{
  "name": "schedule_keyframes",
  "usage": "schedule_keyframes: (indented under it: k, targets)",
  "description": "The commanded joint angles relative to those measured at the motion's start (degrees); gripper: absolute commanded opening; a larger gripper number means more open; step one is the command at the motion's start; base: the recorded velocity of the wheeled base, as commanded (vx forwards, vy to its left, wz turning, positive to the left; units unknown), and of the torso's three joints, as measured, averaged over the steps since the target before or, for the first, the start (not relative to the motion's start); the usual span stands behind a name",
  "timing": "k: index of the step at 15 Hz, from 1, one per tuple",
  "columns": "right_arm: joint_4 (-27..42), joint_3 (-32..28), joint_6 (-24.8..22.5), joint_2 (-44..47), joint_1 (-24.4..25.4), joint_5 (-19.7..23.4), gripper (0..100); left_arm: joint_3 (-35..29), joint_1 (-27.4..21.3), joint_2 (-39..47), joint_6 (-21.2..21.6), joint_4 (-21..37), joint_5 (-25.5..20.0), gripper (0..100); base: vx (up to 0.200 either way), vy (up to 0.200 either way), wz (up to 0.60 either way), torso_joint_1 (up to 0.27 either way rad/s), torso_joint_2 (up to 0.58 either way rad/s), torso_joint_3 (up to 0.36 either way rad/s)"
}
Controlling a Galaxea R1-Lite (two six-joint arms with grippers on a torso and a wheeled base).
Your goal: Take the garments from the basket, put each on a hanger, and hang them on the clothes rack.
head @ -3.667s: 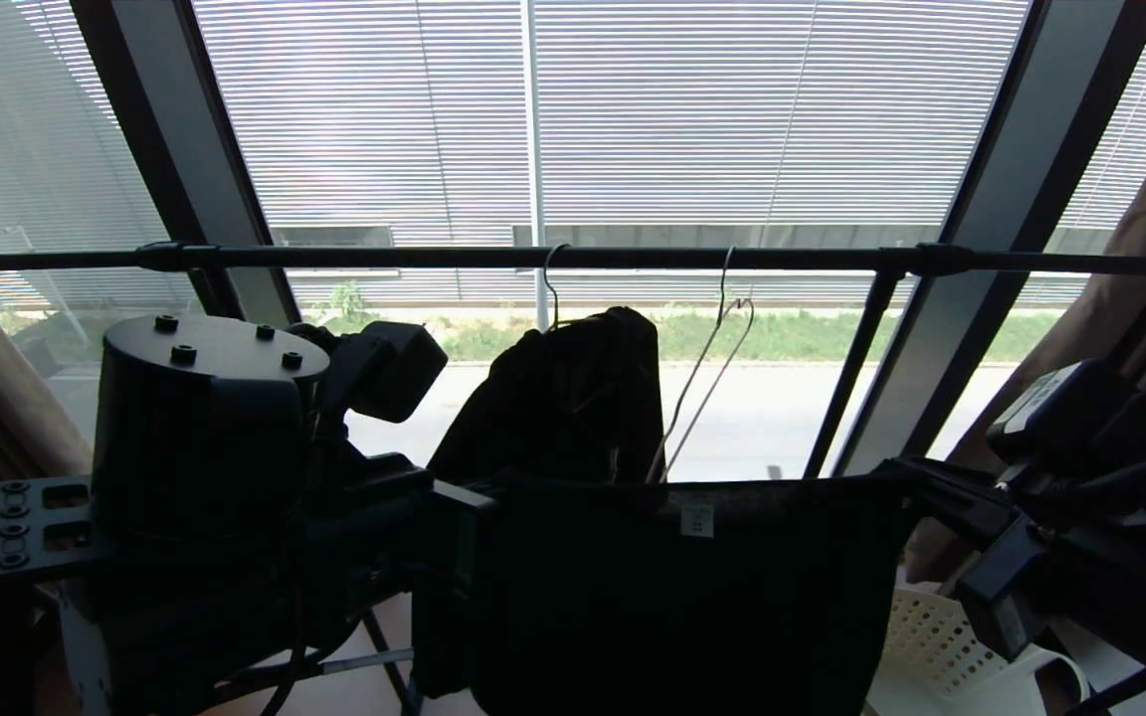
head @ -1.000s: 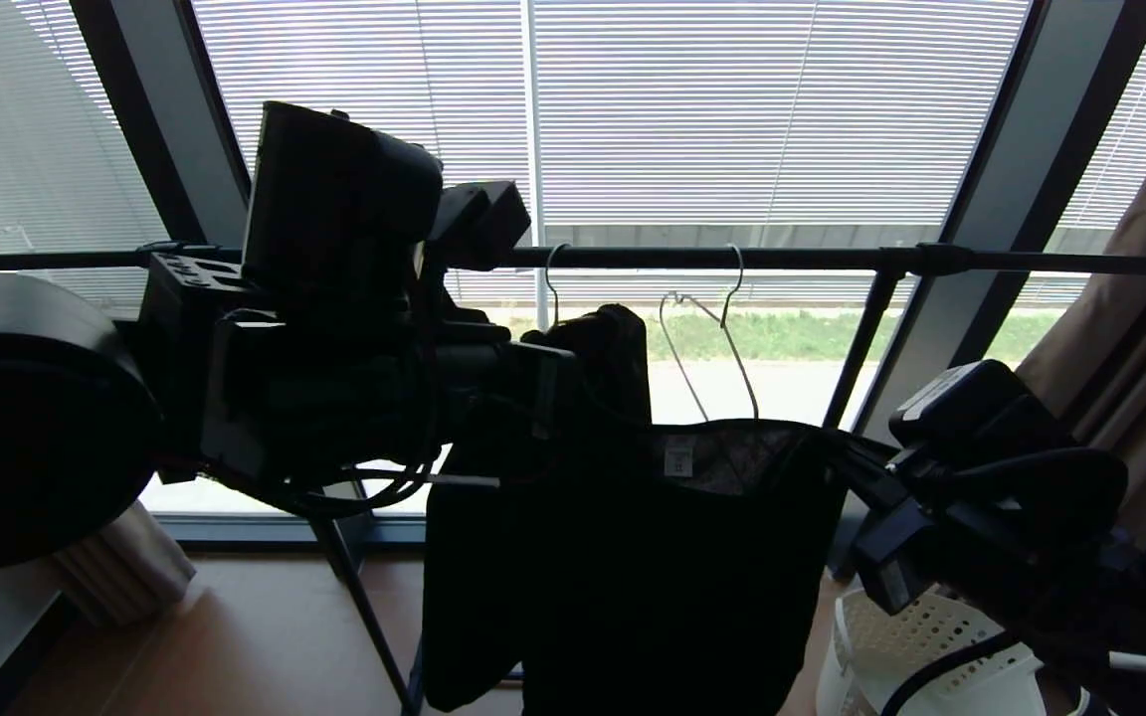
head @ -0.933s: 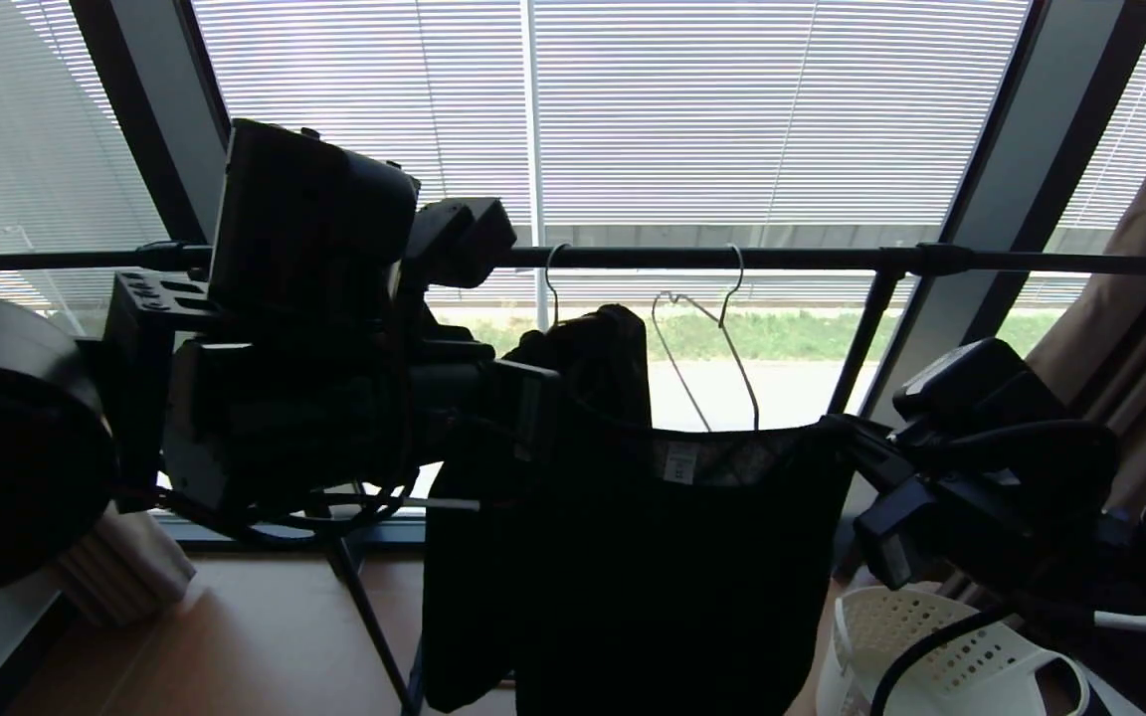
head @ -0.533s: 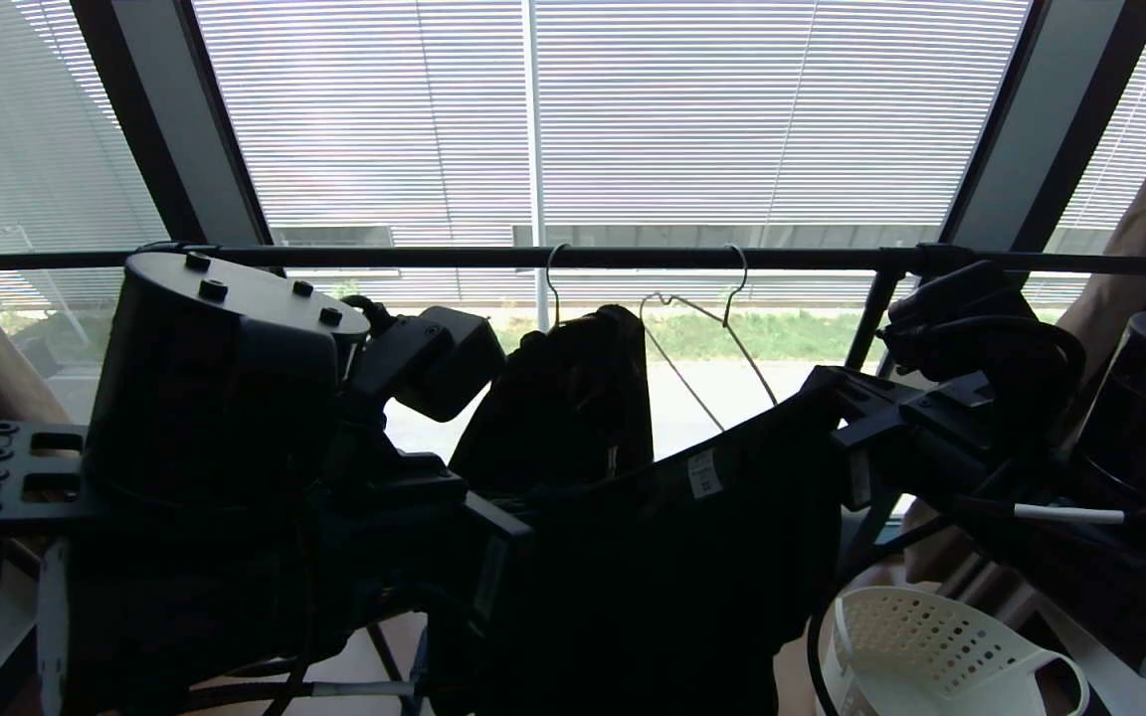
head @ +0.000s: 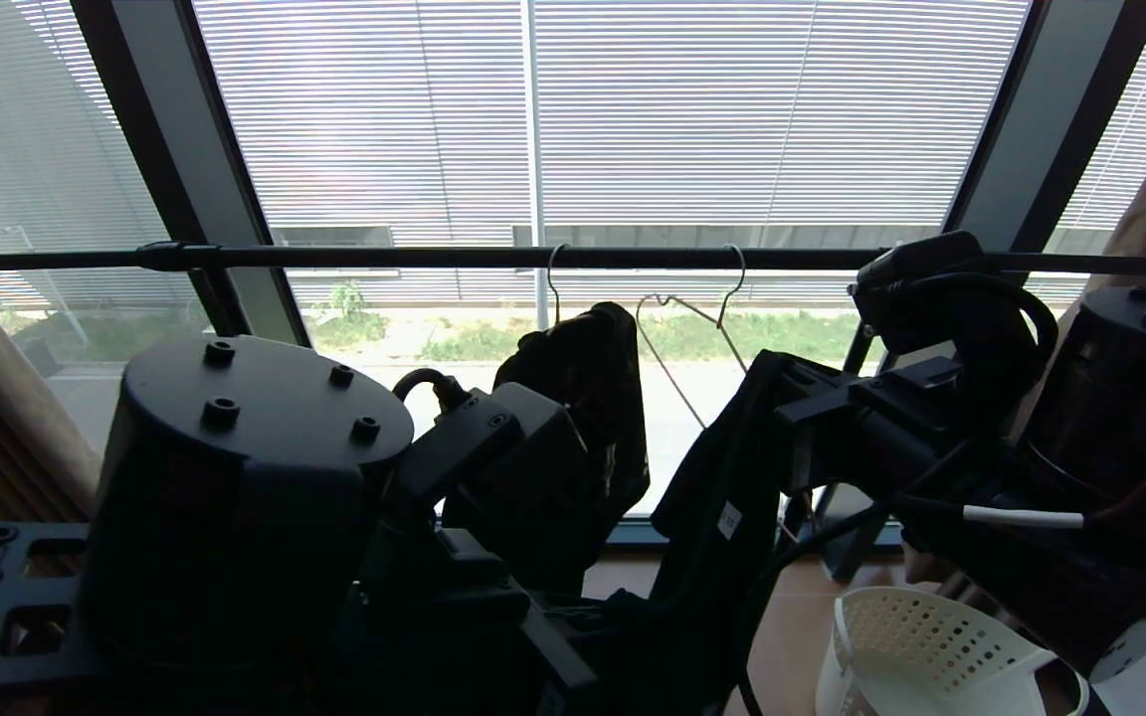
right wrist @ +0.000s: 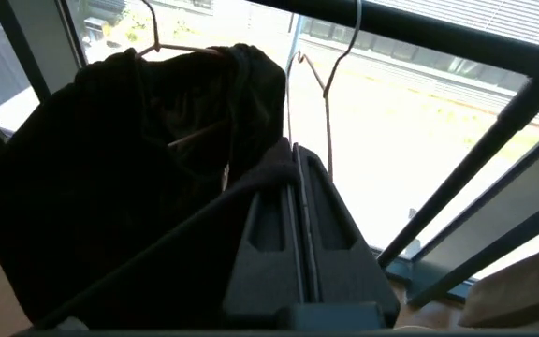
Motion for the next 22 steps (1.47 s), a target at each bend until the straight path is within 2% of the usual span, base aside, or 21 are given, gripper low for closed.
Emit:
schedule_keyframes:
  k: [1, 2, 5, 10, 12, 15, 16, 17, 20, 22]
  targets:
    - [0.0, -1.08, 1.43, 1.79, 1.66, -0.17, 0, 0.31, -1.84, 2.89, -1.6, -2.96, -1.05, 0, 0.0, 0.0, 0.0, 0.0, 0.0, 0.0]
    - [0.0, -1.96, 2.75, 2.85, 1.92, -0.78, 0, 0.31, -2.36, 4.12, -2.21, -4.89, -1.13, 0, 0.0, 0.0, 0.0, 0.0, 0.0, 0.0]
    - [0.0, -4.07, 5.39, 5.92, 3.51, -3.42, 0, 0.31, -4.38, 6.4, -2.3, -5.59, -1.05, 0, 0.0, 0.0, 0.0, 0.0, 0.0, 0.0]
    - [0.0, -5.91, 7.67, 5.83, 4.47, -3.77, 0, 0.93, -4.38, 6.23, -2.48, -5.59, -0.61, 0, 0.0, 0.0, 0.0, 0.0, 0.0, 0.0]
    - [0.0, -5.82, 7.67, 5.31, 4.38, -3.77, 0, 2.33, -2.71, 5.17, -2.48, -5.59, -0.17, 0, 0.0, 0.0, 0.0, 0.0, 0.0, 0.0]
    - [0.61, -5.3, 7.14, 1.97, 2.8, -4.03, 0, 4.44, 4.05, 1.48, -2.13, -5.5, -0.08, 0, 0.0, 0.0, 0.0, 0.0, 0.0, 0.0]
    - [0.61, -5.3, 7.14, 1.97, 2.8, -4.03, 0, 4.44, 4.05, 1.48, -2.13, -5.5, -0.08, 0, 0.0, 0.0, 0.0, 0.0, 0.0, 0.0]
    - [0.88, -2.75, 3.63, -1.02, 1.04, -3.77, 0, 4.09, 9.41, 1.48, -0.98, -5.59, 0.01, 0, 0.0, 0.0, 0.0, 0.0, 0.0, 0.0]
    - [1.05, 4.02, -6.39, -4.98, -0.1, -1.57, 0, 1.01, 14.42, 1.66, 0.42, -5.5, 1.94, 0, 0.0, 0.0, 0.0, 0.0, 0.0, 0.0]
    - [1.05, 7.1, -10.96, -5.24, -0.1, -1.13, 0, -1.36, 15.13, 1.74, 0.6, -5.24, 2.21, 0, 0.0, 0.0, 0.0, 0.0, 0.0, 0.0]
